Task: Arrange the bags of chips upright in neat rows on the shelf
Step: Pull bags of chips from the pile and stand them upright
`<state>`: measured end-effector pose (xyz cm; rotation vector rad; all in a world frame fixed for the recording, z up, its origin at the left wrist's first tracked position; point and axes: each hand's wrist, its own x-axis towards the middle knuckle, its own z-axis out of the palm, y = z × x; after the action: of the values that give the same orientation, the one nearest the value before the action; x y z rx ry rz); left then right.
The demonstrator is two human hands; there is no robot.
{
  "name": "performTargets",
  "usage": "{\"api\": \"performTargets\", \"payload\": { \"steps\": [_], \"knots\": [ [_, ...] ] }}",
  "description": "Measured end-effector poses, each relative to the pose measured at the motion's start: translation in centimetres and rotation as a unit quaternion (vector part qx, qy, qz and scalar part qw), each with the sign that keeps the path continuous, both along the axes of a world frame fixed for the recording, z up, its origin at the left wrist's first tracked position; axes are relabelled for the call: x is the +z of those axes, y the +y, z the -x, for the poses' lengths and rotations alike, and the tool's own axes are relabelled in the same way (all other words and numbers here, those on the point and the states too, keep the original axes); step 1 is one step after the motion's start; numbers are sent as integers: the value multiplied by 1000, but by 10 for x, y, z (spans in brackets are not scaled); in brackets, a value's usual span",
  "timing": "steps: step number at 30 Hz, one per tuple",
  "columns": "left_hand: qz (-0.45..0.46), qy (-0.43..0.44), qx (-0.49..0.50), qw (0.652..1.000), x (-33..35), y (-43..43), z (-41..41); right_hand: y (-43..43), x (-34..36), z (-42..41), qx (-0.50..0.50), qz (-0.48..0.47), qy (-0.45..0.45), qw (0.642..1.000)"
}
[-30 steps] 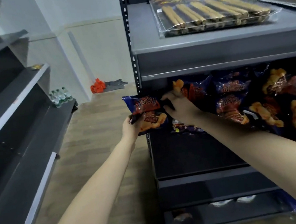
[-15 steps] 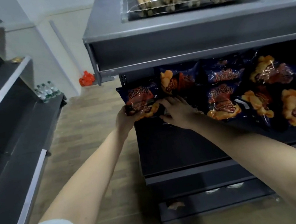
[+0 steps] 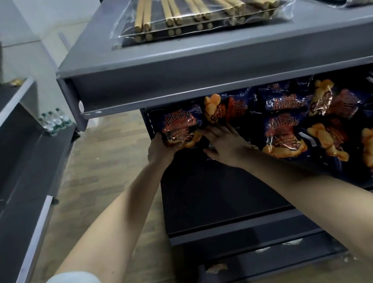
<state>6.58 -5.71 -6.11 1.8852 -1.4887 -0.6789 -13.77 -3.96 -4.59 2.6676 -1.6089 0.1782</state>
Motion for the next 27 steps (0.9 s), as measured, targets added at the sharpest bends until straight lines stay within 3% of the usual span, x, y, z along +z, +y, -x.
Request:
{"api": "performTargets", "payload": {
  "steps": [6,18,20,24,27],
  "knots": [
    [-15,-3,13,1000,-4,-1,2,-2,5,-9,-22,-15,35,999],
    [18,218,5,976,17,17,-12,2,23,-14,-34,10,-59,998],
    [56,218,32,974,25,22,-14,4,29,-13,-29,11,-79,996],
    [227,160,75,958,47,23,-12,8,44,-10,-15,14,-129,991],
    [292,100,12,951,68,20,1,12,59,-9,-46,-38,-290,955]
  ]
}}
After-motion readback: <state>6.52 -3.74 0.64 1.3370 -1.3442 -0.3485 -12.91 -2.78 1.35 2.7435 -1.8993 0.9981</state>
